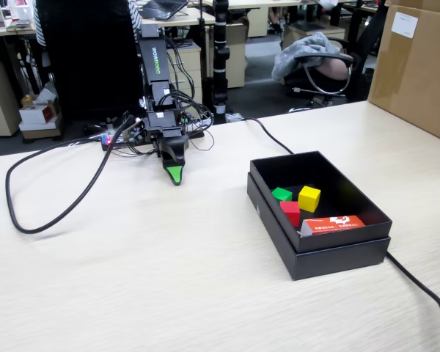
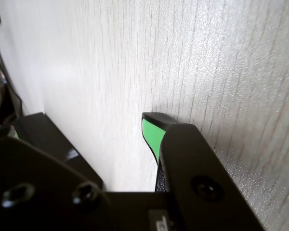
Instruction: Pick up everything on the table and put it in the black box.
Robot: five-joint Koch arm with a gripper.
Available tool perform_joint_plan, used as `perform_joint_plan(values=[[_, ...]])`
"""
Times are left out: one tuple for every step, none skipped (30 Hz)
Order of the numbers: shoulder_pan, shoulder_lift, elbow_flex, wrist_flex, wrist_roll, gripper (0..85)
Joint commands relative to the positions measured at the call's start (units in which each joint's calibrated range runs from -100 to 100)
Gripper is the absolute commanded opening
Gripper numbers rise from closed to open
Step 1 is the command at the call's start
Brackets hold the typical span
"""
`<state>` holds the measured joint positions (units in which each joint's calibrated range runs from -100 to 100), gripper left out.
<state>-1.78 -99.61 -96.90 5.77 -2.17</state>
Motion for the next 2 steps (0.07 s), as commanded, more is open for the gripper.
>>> perform_joint_plan(values=[[0.0,0.1,-1.0,-1.9,0.0,49.9],[0.0,0.1,-1.0,-1.9,0.0,49.9]])
